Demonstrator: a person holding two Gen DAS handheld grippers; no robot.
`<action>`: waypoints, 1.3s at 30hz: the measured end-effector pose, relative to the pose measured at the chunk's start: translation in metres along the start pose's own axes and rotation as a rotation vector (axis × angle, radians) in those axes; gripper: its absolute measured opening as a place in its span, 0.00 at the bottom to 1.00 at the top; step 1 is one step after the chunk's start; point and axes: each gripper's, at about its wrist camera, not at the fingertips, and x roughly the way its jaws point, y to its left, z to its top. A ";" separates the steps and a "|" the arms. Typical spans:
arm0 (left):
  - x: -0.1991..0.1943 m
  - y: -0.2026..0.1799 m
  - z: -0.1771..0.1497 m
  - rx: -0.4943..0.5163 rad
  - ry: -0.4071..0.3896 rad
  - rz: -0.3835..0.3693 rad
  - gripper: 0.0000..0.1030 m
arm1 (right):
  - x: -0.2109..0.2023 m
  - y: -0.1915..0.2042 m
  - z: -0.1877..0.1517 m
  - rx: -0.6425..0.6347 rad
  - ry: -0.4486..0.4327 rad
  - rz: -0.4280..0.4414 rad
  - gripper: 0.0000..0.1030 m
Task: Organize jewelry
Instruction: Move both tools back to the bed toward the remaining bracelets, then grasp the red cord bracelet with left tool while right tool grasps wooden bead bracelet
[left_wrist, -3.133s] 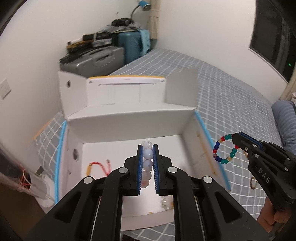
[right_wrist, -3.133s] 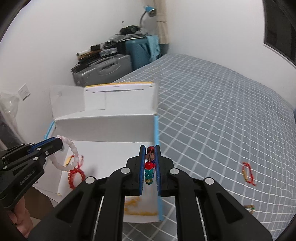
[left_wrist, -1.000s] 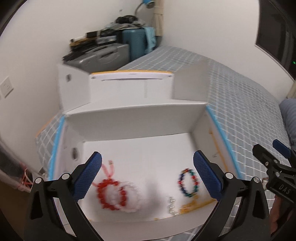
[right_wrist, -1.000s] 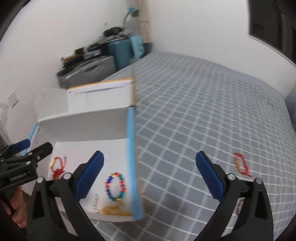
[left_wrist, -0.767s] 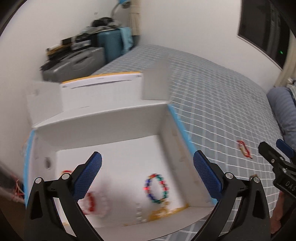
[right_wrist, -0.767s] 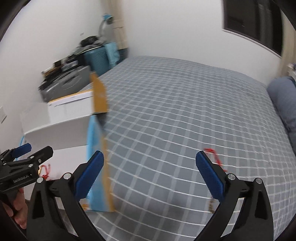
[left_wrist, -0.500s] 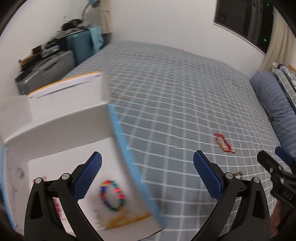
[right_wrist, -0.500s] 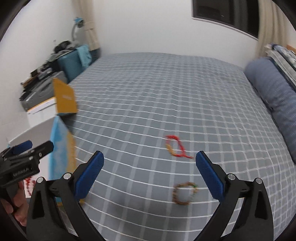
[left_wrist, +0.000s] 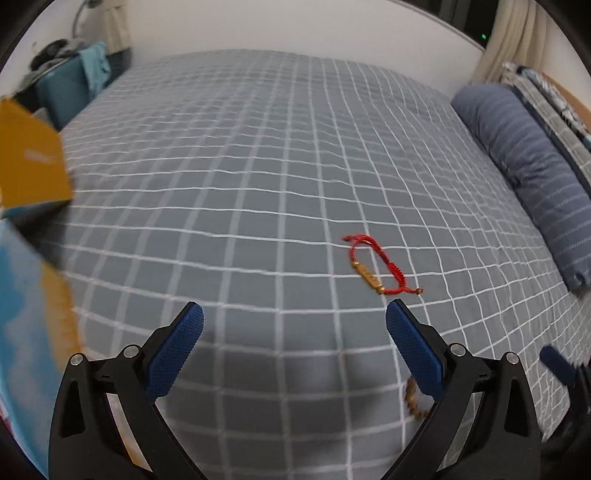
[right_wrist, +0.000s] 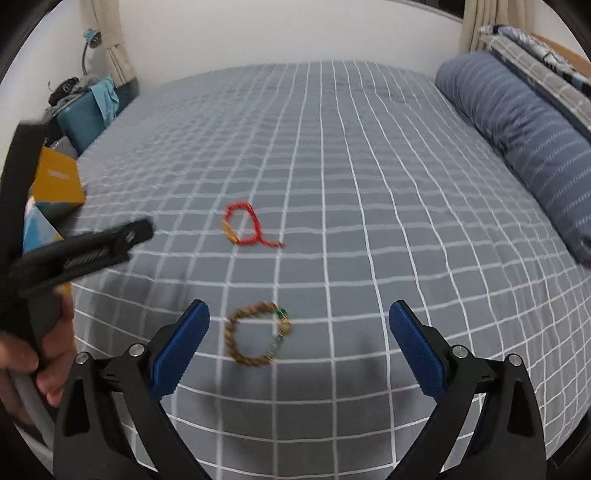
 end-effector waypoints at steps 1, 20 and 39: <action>0.008 -0.005 0.003 0.005 0.006 0.009 0.94 | 0.004 -0.001 -0.003 0.001 0.007 -0.004 0.88; 0.098 -0.036 0.023 0.011 0.087 0.061 0.79 | 0.058 -0.008 -0.027 0.066 0.153 0.019 0.48; 0.082 -0.039 0.023 0.047 0.098 0.023 0.08 | 0.054 -0.013 -0.022 0.083 0.157 0.085 0.07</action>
